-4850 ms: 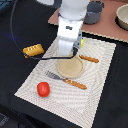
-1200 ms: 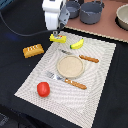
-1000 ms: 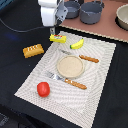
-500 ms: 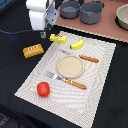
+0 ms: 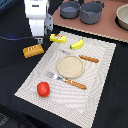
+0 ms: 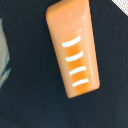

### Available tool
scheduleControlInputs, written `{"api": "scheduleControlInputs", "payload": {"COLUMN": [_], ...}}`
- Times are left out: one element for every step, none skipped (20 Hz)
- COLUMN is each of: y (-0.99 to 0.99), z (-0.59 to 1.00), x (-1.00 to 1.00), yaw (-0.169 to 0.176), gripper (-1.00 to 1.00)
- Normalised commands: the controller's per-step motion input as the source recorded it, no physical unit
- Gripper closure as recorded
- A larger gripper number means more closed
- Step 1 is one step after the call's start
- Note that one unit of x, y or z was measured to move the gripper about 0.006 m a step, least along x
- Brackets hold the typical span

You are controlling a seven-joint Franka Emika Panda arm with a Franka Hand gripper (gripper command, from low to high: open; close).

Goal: Interact with the objects in diverse but meaningful ways.

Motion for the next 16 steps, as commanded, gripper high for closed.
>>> {"api": "scheduleControlInputs", "payload": {"y": [-0.37,-0.36,-0.35,-0.34,-0.32,-0.24,-0.13,-0.13,-0.13,-0.07,-0.06,-0.04,-0.02,-0.01,-0.02,-0.01], "z": [-0.40,-0.44,-0.43,-0.41,-0.36,-0.27,-0.30,-0.30,-0.34,-0.37,-0.39,-0.39,-0.39,-0.39,-0.36,-0.35], "x": [-0.66,-0.71,-0.71,-0.69,-0.64,-0.45,-0.44,-0.38,-0.38,-0.41,-0.42,-0.44,-0.42,-0.41,-0.40,-0.38], "yaw": [0.070,0.059,0.055,0.058,0.056,0.021,0.020,0.033,0.043,0.043,0.044,0.044,0.047,0.051,0.051,0.046], "gripper": [-1.00,-1.00,-1.00,-1.00,-1.00,-1.00,-1.00,-1.00,-1.00,-1.00,-1.00,-1.00,-1.00,-1.00,-1.00,-1.00]}}
